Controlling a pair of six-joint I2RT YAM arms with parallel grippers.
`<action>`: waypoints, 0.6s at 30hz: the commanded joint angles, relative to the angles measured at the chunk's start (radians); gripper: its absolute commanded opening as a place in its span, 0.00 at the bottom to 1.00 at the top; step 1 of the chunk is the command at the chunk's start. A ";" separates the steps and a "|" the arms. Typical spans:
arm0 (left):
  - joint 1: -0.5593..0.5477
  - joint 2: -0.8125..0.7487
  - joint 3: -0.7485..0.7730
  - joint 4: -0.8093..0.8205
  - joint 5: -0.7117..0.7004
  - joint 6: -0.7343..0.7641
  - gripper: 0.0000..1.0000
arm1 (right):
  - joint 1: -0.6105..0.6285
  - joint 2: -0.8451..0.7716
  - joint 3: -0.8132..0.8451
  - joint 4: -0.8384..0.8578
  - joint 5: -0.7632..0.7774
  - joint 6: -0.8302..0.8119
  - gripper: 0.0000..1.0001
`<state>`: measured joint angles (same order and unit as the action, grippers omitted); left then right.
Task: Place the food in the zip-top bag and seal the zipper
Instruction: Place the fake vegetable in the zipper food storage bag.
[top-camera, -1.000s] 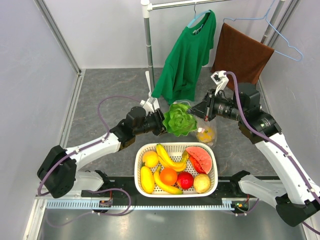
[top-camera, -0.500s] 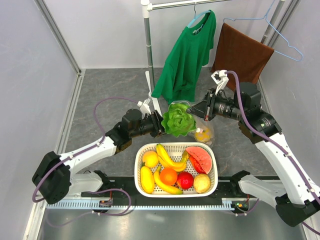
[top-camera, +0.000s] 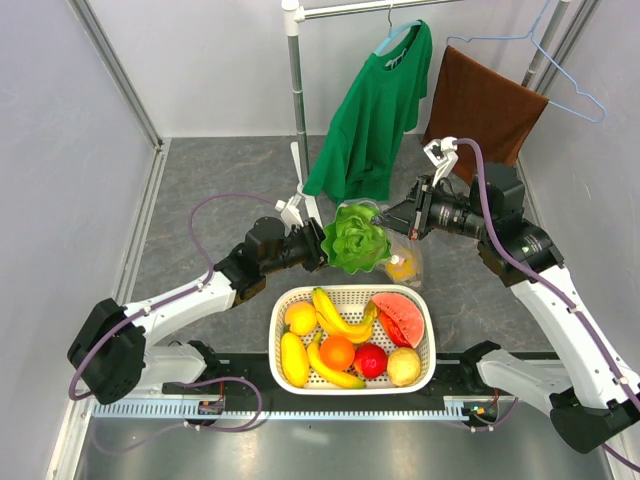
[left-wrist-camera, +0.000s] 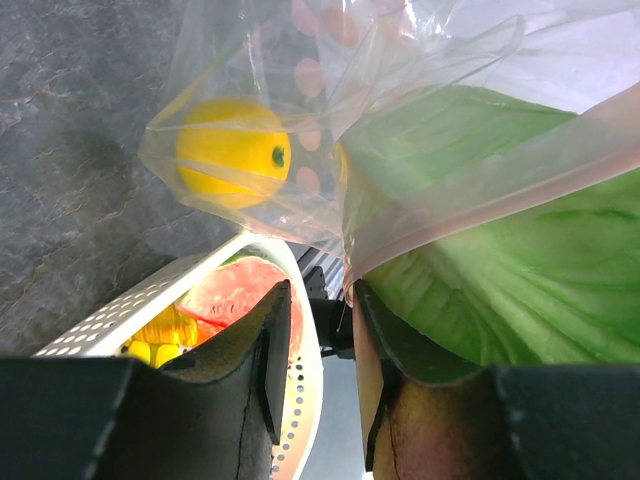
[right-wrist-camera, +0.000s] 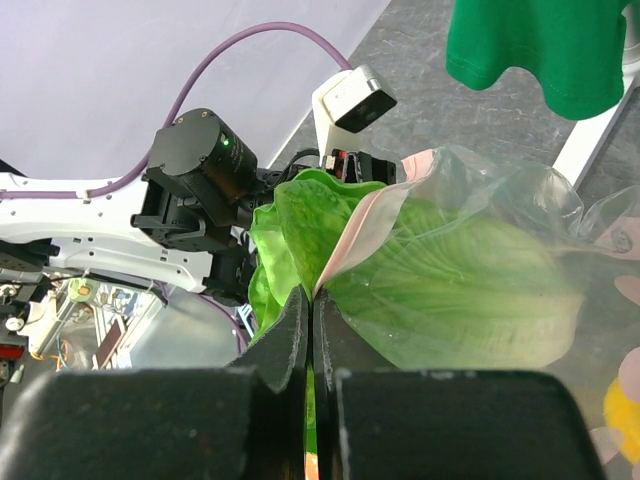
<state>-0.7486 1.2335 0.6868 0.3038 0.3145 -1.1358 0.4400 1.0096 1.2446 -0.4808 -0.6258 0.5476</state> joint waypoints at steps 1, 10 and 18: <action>-0.005 0.004 0.043 0.067 -0.008 0.007 0.38 | -0.007 -0.009 0.016 0.082 -0.034 0.035 0.00; -0.006 0.018 0.053 0.074 -0.018 -0.013 0.20 | -0.018 -0.014 -0.008 0.091 -0.051 0.055 0.00; -0.005 0.014 0.056 0.095 -0.035 -0.025 0.08 | -0.037 -0.011 -0.036 0.094 -0.061 0.087 0.00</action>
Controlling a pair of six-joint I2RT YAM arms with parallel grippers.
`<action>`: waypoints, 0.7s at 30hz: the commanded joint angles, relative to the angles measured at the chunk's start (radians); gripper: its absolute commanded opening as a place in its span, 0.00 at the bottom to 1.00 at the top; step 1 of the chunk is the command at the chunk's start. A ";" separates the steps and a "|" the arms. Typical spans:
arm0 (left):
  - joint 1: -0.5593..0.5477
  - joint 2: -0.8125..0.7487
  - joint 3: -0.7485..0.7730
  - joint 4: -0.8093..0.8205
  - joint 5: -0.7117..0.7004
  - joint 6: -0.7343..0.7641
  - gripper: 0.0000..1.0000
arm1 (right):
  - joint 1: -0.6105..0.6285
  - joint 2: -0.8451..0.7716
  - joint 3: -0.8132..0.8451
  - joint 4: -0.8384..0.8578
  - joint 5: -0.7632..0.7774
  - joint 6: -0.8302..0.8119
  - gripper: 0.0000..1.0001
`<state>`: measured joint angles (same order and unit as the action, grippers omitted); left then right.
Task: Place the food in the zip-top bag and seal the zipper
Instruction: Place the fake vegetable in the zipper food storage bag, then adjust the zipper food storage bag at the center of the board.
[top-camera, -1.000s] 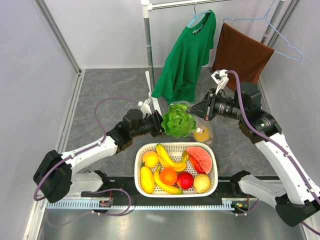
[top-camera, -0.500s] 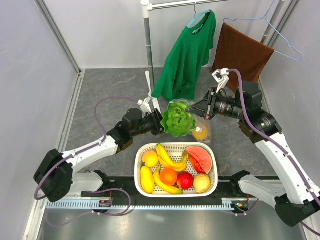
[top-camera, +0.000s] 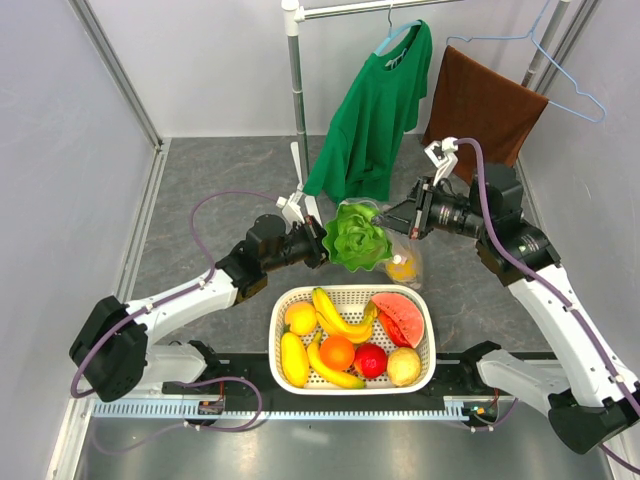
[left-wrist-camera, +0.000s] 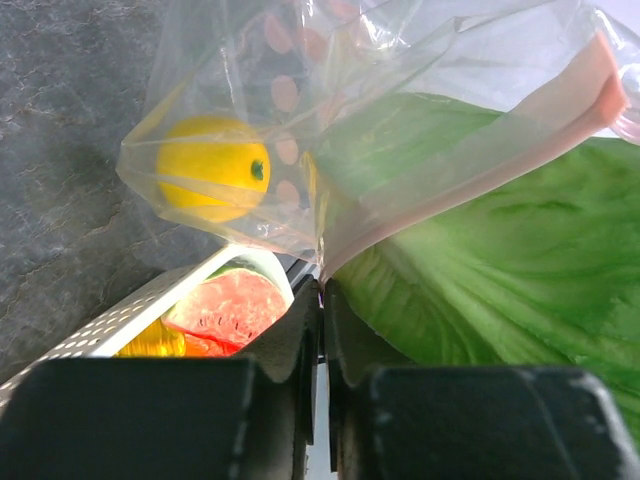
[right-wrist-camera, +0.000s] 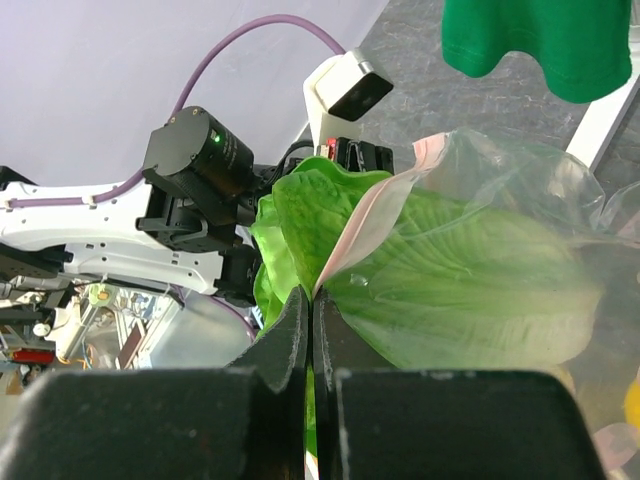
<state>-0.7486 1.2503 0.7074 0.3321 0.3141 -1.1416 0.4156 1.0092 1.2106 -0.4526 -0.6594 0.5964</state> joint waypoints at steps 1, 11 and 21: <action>-0.003 -0.005 0.032 0.073 -0.043 -0.029 0.07 | -0.021 -0.012 -0.002 0.069 -0.031 0.045 0.00; -0.001 0.020 0.029 0.087 -0.089 -0.069 0.29 | -0.051 -0.003 -0.040 0.149 -0.086 0.128 0.00; -0.005 0.035 0.056 0.044 -0.093 -0.055 0.02 | -0.051 -0.009 -0.048 0.172 -0.117 0.137 0.00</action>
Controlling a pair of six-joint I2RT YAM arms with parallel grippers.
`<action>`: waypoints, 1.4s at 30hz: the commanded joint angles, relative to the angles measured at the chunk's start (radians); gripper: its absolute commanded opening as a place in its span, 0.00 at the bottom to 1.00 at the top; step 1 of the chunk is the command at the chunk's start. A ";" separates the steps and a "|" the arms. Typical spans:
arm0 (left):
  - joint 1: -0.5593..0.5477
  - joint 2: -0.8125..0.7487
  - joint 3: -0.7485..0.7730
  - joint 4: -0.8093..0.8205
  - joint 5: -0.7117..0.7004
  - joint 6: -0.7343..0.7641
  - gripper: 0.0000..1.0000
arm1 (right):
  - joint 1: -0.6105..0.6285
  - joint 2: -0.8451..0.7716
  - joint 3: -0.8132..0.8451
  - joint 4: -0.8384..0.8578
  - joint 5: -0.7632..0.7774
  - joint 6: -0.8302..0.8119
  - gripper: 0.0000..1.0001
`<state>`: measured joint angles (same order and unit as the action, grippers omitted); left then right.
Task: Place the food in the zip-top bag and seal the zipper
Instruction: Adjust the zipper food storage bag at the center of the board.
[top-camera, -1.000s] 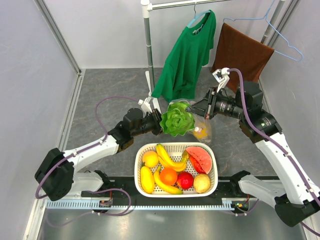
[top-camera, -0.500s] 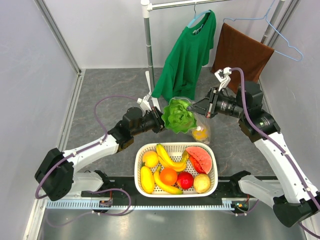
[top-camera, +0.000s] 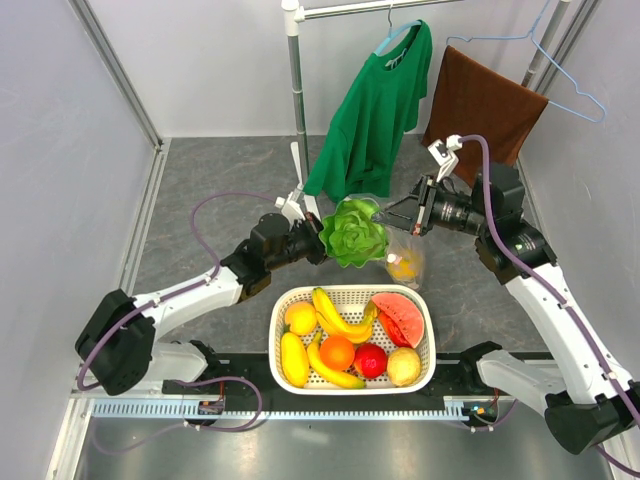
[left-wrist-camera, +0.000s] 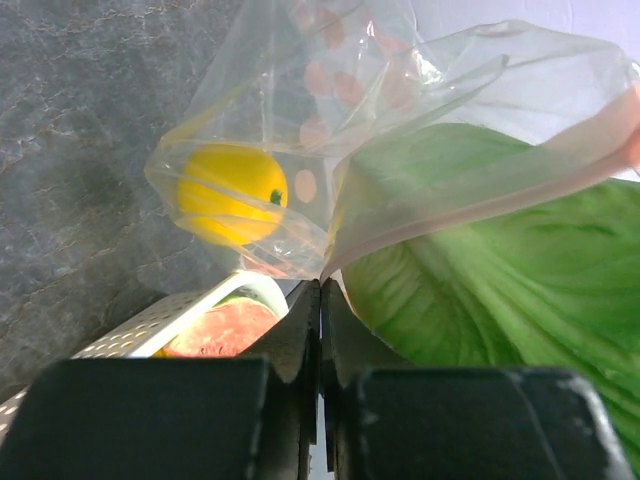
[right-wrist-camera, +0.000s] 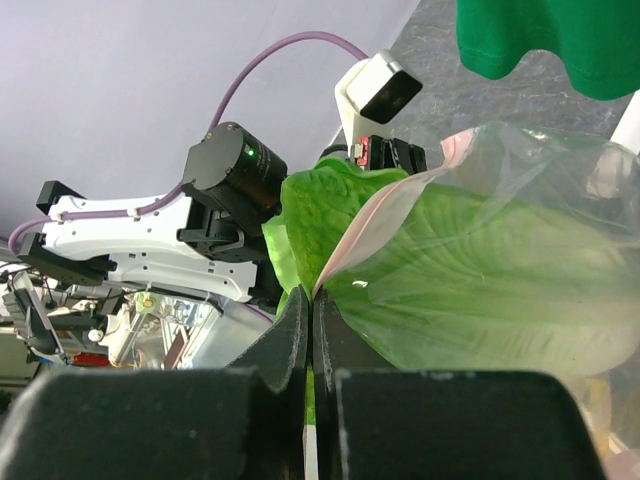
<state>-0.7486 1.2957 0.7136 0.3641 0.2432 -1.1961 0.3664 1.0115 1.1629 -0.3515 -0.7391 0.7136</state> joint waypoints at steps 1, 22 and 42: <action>-0.005 -0.016 0.053 -0.002 -0.016 -0.002 0.02 | -0.001 -0.014 -0.002 0.062 -0.028 0.012 0.00; 0.069 -0.165 0.358 -0.746 0.341 0.415 0.02 | -0.001 -0.056 0.055 -0.208 0.242 -0.396 0.00; 0.097 -0.055 0.546 -1.208 0.157 0.733 0.02 | 0.003 -0.100 0.130 -0.219 0.477 -0.528 0.00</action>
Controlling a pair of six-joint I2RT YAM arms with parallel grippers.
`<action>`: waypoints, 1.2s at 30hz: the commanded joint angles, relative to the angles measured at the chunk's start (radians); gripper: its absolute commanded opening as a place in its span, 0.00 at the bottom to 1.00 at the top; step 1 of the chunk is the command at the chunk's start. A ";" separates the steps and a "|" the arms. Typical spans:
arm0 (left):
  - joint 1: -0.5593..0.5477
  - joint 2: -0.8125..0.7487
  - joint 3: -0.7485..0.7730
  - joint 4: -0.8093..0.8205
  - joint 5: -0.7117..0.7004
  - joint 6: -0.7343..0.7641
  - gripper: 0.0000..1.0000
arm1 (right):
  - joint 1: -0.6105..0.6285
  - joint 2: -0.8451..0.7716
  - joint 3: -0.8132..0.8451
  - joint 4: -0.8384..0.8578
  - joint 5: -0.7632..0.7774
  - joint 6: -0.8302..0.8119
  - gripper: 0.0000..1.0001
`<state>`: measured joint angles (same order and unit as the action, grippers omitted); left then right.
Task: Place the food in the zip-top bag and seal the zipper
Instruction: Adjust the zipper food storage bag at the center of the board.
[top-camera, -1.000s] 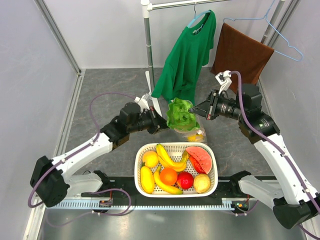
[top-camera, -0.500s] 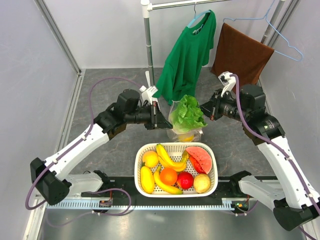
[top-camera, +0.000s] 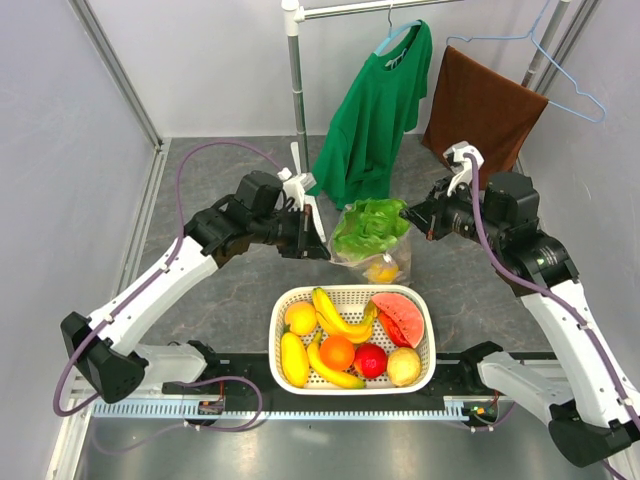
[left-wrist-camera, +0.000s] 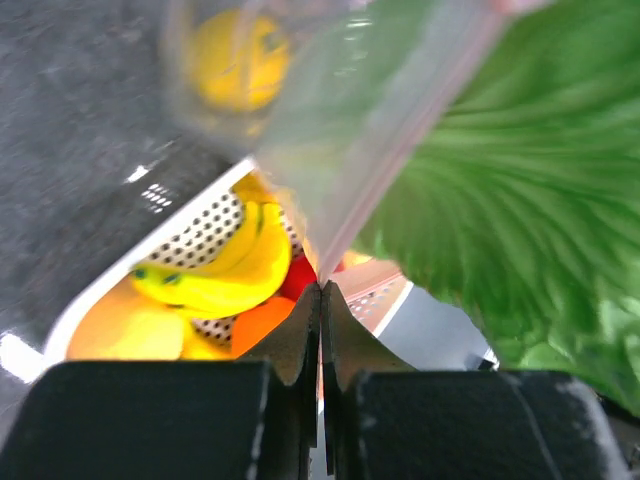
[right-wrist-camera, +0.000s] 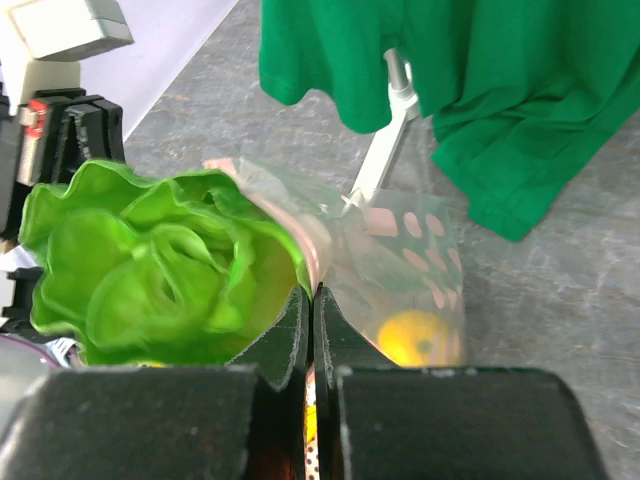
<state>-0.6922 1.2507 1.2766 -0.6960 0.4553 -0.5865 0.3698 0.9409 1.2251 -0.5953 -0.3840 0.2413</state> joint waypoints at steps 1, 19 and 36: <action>0.045 -0.010 -0.011 -0.148 -0.023 0.122 0.02 | 0.000 -0.024 0.063 0.022 0.099 -0.068 0.00; -0.049 0.088 0.259 -0.046 0.035 0.155 0.02 | 0.000 -0.028 0.016 0.019 -0.194 -0.003 0.00; 0.046 0.099 0.119 0.021 0.253 0.034 0.02 | 0.000 0.001 -0.027 -0.114 -0.148 -0.045 0.74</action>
<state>-0.6437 1.3556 1.3861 -0.7189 0.6594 -0.5343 0.3683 0.9417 1.1709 -0.7055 -0.5510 0.2073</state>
